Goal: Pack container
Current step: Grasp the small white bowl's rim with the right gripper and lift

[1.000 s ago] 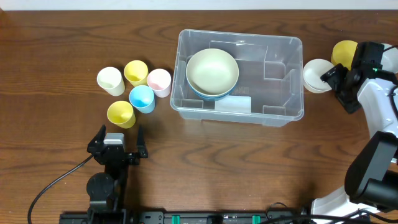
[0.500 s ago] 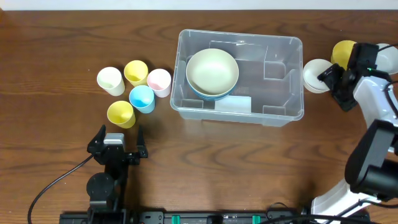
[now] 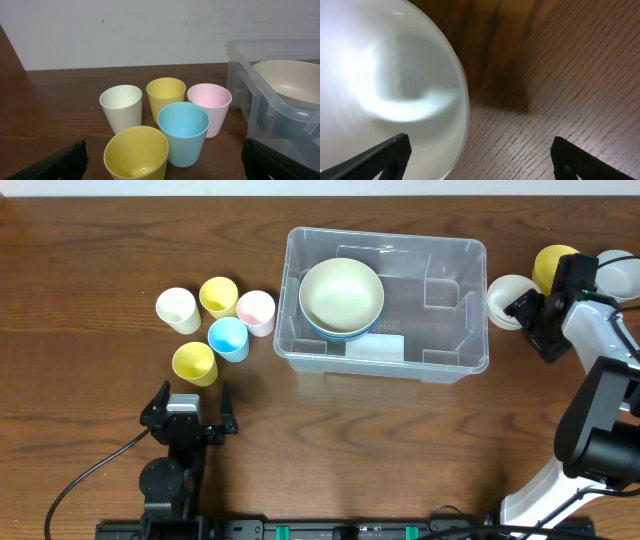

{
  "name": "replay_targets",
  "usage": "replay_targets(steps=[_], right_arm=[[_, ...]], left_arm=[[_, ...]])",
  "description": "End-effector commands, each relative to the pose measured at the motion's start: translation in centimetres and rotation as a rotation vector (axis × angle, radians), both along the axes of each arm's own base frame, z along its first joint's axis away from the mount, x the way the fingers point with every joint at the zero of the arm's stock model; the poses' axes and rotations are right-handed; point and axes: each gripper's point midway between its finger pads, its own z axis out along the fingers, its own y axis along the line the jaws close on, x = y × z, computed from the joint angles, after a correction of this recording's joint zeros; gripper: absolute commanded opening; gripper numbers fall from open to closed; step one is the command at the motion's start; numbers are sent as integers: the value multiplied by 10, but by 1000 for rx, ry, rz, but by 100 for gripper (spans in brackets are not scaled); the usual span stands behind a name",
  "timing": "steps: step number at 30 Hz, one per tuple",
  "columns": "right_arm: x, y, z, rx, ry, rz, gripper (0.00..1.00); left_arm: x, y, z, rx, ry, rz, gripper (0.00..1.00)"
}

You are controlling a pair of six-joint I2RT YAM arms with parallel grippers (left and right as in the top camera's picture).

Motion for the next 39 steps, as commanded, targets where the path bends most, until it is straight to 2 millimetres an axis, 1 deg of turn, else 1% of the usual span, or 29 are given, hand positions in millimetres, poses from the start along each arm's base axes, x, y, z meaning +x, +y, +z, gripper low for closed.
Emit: replay_targets(steps=[1,5,12,17,23,27,30,31,33,36,37,39], right_arm=[[-3,-8,-5,-15,17,-9,90],[-4,-9,-9,-19,27,-11,85],[-10,-8,-29,-4,75,-25,85],[-9,-10,-31,-5,74,-28,83],[-8,-10,-31,-6,70,-28,65],[-9,-10,-30,-4,73,-30,43],[-13,-11,-27,3,89,-45,28],[-14,-12,-25,4,93,-47,25],[-16,-13,-18,4,90,-52,22],[-18,-17,-2,-6,71,-67,17],[-18,-19,5,-9,60,-77,13],[-18,-21,22,-18,27,-83,1]], left_arm=[[-1,-1,-15,13,46,-12,98],[-1,-1,-15,13,46,-12,98],[-1,-1,-15,13,46,-12,98],[-1,-1,-15,13,46,-12,98],[-1,-1,-15,13,46,-12,98],[-1,-1,-15,13,46,-12,98],[-1,-1,-15,13,46,-12,98],[-1,-1,-15,13,46,-12,98],[-1,-1,-15,13,46,-12,98],[-1,-1,-15,13,46,-12,98],[-1,-1,-15,13,46,-12,98],[-1,-1,-15,13,46,-12,98]])
